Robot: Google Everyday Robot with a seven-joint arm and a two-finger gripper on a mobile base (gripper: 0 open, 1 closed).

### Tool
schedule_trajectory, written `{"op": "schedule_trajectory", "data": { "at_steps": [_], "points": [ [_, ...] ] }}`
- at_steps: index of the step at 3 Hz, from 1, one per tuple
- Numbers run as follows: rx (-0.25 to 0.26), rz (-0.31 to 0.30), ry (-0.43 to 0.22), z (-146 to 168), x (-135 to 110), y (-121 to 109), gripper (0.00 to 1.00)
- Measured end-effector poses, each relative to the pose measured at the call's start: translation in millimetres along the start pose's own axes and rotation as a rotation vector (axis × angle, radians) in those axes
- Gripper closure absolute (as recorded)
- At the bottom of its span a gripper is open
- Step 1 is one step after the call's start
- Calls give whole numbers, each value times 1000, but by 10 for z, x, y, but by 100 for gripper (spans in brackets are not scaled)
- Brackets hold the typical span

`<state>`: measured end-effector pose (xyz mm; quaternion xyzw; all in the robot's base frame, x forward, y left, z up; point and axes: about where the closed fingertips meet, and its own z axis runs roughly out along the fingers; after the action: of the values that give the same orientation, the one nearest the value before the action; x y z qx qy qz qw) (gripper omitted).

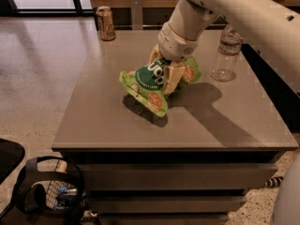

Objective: Move green rice chip bag near orange can

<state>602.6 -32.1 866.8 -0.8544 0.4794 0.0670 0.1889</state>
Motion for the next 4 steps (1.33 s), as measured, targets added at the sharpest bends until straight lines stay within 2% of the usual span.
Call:
{"op": "schedule_trajectory", "data": {
  "at_steps": [1,2,3,4],
  "points": [
    [98,-29,39,-279,278,-201,100],
    [236,-144,87,-597,374,-478,100],
    [376,-266,102,-834,373,-782,100],
    [498,-398,98,-1000,317,-1210,100]
  ]
}}
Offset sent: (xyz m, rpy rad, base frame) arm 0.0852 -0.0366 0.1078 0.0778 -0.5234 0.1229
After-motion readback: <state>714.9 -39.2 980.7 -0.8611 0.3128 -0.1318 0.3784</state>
